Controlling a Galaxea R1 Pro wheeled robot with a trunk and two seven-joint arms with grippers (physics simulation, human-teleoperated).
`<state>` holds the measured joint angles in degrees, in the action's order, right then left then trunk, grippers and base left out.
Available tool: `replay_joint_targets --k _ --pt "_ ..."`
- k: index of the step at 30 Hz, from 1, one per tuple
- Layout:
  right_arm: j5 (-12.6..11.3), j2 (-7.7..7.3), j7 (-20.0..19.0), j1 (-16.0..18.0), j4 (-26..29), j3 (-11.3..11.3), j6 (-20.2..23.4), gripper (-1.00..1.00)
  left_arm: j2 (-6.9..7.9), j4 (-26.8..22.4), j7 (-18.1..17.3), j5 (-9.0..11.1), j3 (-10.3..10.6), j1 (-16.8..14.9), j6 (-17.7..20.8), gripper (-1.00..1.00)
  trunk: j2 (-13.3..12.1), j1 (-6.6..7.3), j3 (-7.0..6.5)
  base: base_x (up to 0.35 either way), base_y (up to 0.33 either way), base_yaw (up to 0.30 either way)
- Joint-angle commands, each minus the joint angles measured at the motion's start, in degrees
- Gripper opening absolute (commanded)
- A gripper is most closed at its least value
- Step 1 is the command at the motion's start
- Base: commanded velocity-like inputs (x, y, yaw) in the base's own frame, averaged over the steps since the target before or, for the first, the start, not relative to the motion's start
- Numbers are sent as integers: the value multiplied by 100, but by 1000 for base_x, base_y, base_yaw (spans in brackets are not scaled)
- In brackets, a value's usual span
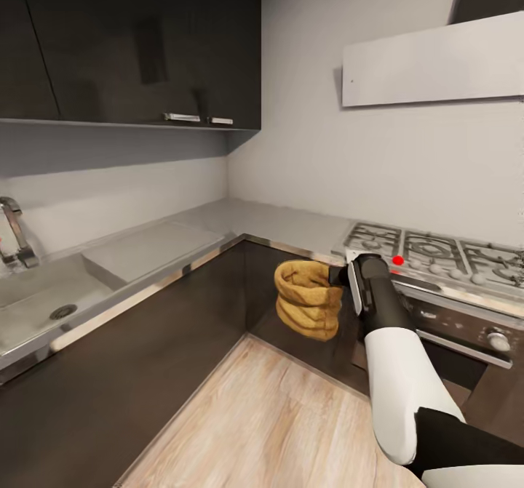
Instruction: In the kitchen, take the popcorn bag from the countertop, put it into the microwave, and heat it until the popcorn is cooked so the cooked popcorn ends up inside the bag.
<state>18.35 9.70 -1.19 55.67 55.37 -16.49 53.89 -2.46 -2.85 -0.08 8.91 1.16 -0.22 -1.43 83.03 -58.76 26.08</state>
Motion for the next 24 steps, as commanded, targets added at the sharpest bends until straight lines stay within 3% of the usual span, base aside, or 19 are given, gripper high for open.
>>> replay_joint_targets --k 1,9,12,24 --pt "20 2 -13 5 -2 -19 13 -100 0 1 -1 51 16 -2 -15 100 4 4 6 -346 0 0" --pt "24 -15 -22 -24 -8 -141 -60 -100 4 3 -1 58 16 0 -15 100 4 4 6 -346 0 0" --pt "46 -20 -8 -334 15 -205 -112 -100 5 1 -1 66 16 -2 -11 100 4 4 6 -346 0 0" --pt "17 -30 -1 -735 -106 -270 -466 -100 9 -5 -1 67 23 -3 -6 100 4 4 6 -338 0 0"
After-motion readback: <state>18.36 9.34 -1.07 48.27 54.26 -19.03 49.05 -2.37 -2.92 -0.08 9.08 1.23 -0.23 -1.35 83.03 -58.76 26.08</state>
